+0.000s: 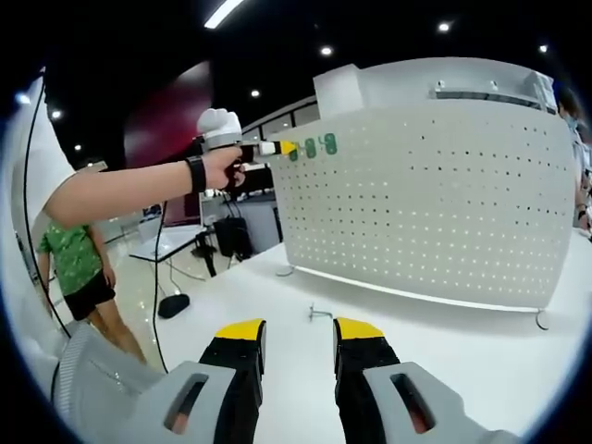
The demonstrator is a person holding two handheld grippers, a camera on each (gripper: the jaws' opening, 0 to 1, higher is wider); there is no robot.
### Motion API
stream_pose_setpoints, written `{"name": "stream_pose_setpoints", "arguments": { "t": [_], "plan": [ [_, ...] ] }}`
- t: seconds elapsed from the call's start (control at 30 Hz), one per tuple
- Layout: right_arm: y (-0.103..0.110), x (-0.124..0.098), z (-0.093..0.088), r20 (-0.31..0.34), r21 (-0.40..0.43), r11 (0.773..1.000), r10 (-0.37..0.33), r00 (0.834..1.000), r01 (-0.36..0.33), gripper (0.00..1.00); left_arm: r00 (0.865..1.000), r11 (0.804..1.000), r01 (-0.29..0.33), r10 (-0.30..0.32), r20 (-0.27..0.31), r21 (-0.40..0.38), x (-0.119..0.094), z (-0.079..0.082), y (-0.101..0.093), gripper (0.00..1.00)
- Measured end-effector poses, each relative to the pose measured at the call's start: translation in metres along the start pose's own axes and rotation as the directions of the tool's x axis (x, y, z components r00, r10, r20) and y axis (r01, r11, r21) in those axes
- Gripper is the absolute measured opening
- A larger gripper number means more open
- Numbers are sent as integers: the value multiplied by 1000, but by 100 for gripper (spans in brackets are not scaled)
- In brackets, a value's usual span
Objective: Insert the hook assembly into the mounting plate slot until the hook locks in place.
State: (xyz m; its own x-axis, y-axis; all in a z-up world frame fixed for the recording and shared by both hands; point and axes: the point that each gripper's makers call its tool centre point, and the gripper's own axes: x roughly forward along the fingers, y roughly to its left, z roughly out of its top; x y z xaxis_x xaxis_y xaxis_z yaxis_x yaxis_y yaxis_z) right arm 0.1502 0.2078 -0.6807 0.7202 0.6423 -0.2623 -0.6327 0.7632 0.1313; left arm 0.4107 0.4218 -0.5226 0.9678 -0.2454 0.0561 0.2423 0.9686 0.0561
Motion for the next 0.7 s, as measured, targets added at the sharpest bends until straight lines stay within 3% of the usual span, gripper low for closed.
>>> {"name": "stream_pose_setpoints", "arguments": {
  "t": [0.37,0.7],
  "plan": [
    [6,0,2,3,-3,1000,22,1000,-22,29,1000,1000,3,-3,-2,-5,-29,-2,-6,21],
    [12,2,5,16,-6,999,35,999,-35,29,999,998,47,-48,-22,-36,-49,-18,-27,26]
  ]
}}
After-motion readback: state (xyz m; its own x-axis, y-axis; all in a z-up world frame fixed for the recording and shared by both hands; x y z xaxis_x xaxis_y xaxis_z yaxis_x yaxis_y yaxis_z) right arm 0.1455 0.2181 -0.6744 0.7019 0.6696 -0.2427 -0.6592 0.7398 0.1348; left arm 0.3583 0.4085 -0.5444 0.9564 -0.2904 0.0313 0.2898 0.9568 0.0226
